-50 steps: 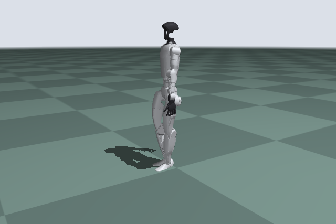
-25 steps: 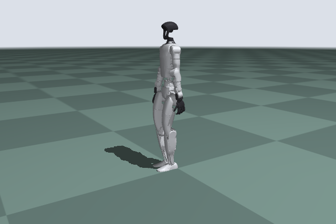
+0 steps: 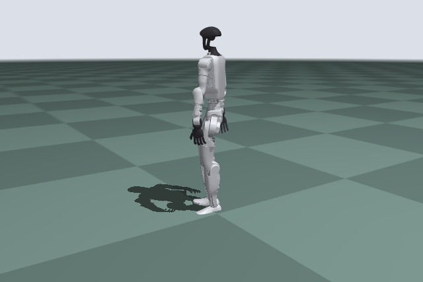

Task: In place motions

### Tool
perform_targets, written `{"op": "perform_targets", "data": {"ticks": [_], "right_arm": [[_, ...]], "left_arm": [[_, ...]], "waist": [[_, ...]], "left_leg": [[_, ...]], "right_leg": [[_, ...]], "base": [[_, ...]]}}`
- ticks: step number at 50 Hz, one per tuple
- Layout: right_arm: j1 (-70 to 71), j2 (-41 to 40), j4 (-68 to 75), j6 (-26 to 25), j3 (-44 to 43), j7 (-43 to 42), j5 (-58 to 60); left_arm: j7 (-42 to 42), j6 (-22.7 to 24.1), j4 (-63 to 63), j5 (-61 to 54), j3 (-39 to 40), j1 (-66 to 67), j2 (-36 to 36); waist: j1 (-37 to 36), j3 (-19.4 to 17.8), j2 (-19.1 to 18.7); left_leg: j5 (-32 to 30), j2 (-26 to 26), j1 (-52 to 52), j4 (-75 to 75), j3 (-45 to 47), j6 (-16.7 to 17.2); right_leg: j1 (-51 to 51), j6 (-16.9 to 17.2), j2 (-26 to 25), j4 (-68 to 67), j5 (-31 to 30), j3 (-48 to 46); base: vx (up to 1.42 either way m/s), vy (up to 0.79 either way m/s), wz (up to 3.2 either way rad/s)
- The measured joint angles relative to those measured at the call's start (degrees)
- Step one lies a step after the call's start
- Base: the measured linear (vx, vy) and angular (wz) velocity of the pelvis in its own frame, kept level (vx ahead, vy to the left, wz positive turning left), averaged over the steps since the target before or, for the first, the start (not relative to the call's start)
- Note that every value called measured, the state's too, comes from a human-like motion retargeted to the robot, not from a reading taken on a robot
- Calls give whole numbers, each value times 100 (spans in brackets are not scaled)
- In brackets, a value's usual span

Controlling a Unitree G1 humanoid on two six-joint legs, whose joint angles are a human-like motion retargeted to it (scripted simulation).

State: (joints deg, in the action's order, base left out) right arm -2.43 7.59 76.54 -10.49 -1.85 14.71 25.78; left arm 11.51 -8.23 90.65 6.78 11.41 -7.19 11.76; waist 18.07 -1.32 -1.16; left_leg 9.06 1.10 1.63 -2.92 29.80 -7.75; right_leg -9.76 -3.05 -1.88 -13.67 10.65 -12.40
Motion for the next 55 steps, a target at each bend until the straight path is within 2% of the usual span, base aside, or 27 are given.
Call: {"op": "perform_targets", "data": {"ticks": [6, 14, 17, 20, 22, 25, 33, 42, 48, 55], "right_arm": [[240, -23, 35, 7, 34, -38, -267], [263, 156, 743, -272, -335, -384, -735], [234, 271, 1169, -387, -517, -541, -960], [173, 338, 1527, -464, -627, -627, -1022], [68, 330, 1675, -505, -672, -657, -995], [-121, 255, 1792, -544, -738, -619, -922], [-270, 35, 1594, -497, -618, -294, -451], [57, -18, 223, -264, -312, -202, 17], [267, 14, -361, -105, -388, -224, -293], [332, -6, -422, -121, -571, -199, -841]], "left_arm": [[31, -68, 113, 271, 24, -57, 161], [-21, -104, 253, 436, 6, -156, 159], [-41, -92, 201, 481, -16, -199, 104], [-65, -70, 154, 487, -2, -221, 36], [-63, -64, 157, 488, -5, -230, -16], [-75, -63, 193, 505, -50, -273, -128], [5, 124, -4, 572, -180, -138, -508], [-128, 110, 359, 678, -119, 100, -522], [-263, 108, 487, 662, 127, 340, -492], [-368, 115, 537, 686, 297, 518, -418]], "waist": [[350, -59, -106], [320, 160, -353], [223, 215, -367], [205, 223, -309], [315, 219, -333], [526, 229, -382], [464, 365, -421], [558, 390, -384], [420, 453, -366], [411, 518, -374]], "left_leg": [[111, 163, -325, 410, 1516, 159], [328, 375, -513, 475, 3505, 546], [380, 312, -648, 498, 3858, 668], [400, 204, -791, 509, 3940, 739], [390, 242, -855, 481, 3907, 767], [353, 329, -896, 428, 3815, 807], [238, 418, -950, 456, 3807, 906], [156, 488, -920, 439, 3676, 981], [143, 508, -905, 415, 3750, 1034], [119, 541, -883, 397, 3770, 1065]], "right_leg": [[47, -33, 119, 169, 139, -916], [575, 281, 531, 440, 386, -3775], [773, 440, 570, 566, 229, -4468], [777, 479, 612, 680, -436, -4192], [725, 265, 503, 768, -564, -3670], [856, 252, 434, 931, -574, -3837], [933, 262, 220, 1151, -477, -3780], [821, 193, 161, 1133, -387, -3846], [792, 205, 135, 1150, -328, -3712], [769, 202, 103, 1215, -309, -3729]], "base": [[-34, -10, -255], [-21, -7, -212], [-5, -8, -142], [1, -9, -85], [4, -16, -11], [2, -16, 36], [5, -11, 5], [-1, -9, 3], [0, -6, -7], [0, 0, 0]]}}
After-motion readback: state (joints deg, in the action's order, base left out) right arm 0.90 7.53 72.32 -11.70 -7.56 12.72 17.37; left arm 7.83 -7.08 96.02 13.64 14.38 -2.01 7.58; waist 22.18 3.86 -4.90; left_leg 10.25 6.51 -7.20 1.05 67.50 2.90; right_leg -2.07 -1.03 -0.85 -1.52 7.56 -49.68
